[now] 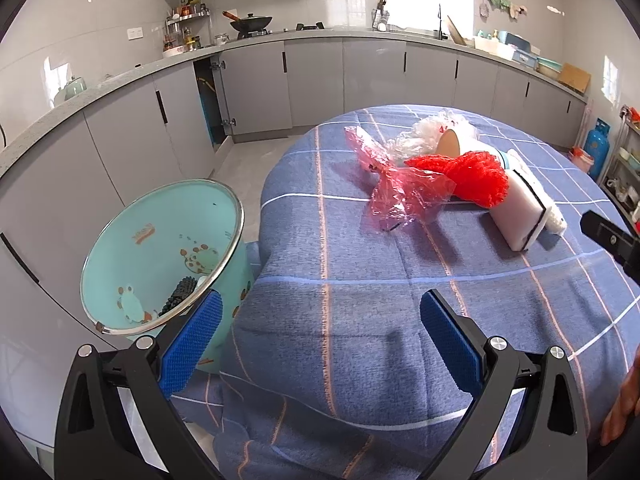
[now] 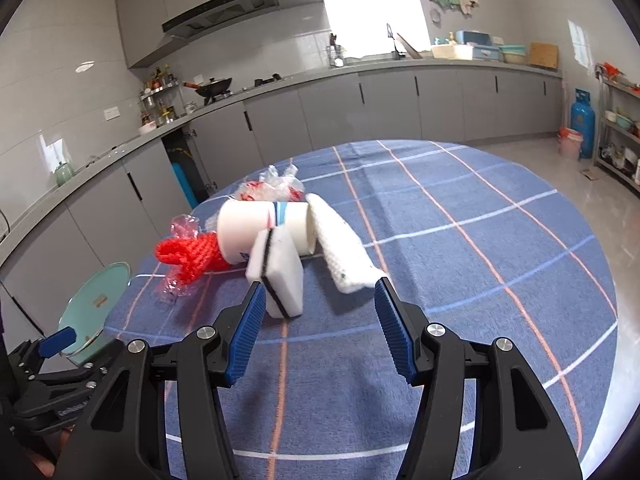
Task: Collect trash
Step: 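Move both tools back to the table and grasp the white mesh scrubber with the right tool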
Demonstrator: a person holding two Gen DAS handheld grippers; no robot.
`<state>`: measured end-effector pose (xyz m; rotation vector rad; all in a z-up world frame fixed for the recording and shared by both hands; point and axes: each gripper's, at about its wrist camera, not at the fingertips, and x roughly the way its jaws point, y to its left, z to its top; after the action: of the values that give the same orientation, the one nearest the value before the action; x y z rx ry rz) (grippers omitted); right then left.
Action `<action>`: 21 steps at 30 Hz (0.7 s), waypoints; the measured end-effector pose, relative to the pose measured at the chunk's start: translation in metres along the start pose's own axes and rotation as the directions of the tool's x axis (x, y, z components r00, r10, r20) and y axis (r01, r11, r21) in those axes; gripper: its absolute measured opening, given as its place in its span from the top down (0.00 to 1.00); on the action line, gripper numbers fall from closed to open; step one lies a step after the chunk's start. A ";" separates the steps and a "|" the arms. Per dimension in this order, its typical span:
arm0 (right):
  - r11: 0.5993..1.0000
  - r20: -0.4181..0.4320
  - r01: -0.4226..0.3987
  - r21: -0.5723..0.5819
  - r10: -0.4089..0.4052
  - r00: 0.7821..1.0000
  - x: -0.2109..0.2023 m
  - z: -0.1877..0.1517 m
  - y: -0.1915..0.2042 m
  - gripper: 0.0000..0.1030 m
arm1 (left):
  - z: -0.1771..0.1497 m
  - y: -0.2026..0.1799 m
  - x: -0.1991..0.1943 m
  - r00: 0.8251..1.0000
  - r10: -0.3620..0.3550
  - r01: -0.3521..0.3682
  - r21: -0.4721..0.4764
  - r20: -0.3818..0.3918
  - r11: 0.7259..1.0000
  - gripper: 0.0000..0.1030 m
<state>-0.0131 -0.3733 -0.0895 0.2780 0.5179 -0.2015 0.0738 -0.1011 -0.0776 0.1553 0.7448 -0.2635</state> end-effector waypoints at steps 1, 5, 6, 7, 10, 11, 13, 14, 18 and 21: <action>1.000 0.003 0.003 -0.003 -0.003 1.000 0.000 0.001 0.000 0.45 | 0.001 -0.001 0.001 1.000 0.000 0.000 0.004 0.000 1.000 0.06; 1.000 -0.002 0.008 0.010 -0.008 1.000 0.003 0.003 -0.006 0.45 | 0.003 -0.004 0.004 1.000 0.006 -0.006 0.017 0.000 1.000 0.06; 1.000 -0.005 0.012 0.012 -0.012 1.000 0.004 0.003 -0.009 0.45 | 0.005 -0.005 0.006 1.000 0.012 -0.012 0.022 0.000 1.000 0.06; 1.000 -0.007 0.016 0.012 -0.016 1.000 0.005 0.004 -0.010 0.45 | 0.007 -0.006 0.008 1.000 0.023 -0.023 0.029 0.001 0.999 0.06; 1.000 -0.028 0.029 0.010 -0.029 0.999 0.010 0.009 -0.018 0.48 | 0.018 -0.004 0.014 0.999 0.038 -0.038 0.022 0.010 0.999 0.06; 0.999 -0.039 0.032 0.007 -0.032 0.999 0.013 0.012 -0.020 0.49 | 0.023 -0.003 0.016 0.999 0.046 -0.046 0.013 0.013 0.999 0.07; 1.000 -0.058 0.028 0.000 -0.028 0.998 0.020 0.019 -0.024 0.53 | 0.034 0.001 0.021 0.998 0.055 -0.054 -0.012 0.020 0.998 0.07; 1.000 -0.080 0.011 0.007 -0.011 0.997 0.025 0.022 -0.026 0.53 | 0.039 0.002 0.024 0.998 0.057 -0.057 -0.023 0.022 0.998 0.09; 1.000 -0.148 -0.020 0.009 0.021 0.989 0.043 0.031 -0.028 0.55 | 0.056 0.005 0.039 0.998 0.063 -0.062 -0.051 0.015 0.997 0.11; 0.999 -0.195 -0.038 0.003 0.038 0.980 0.058 0.036 -0.027 0.55 | 0.069 0.007 0.051 0.998 0.055 -0.054 -0.080 0.008 0.995 0.11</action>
<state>0.0454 -0.4167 -0.0951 0.3088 0.7069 -0.1374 0.1561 -0.1198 -0.0626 0.0982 0.7385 -0.1823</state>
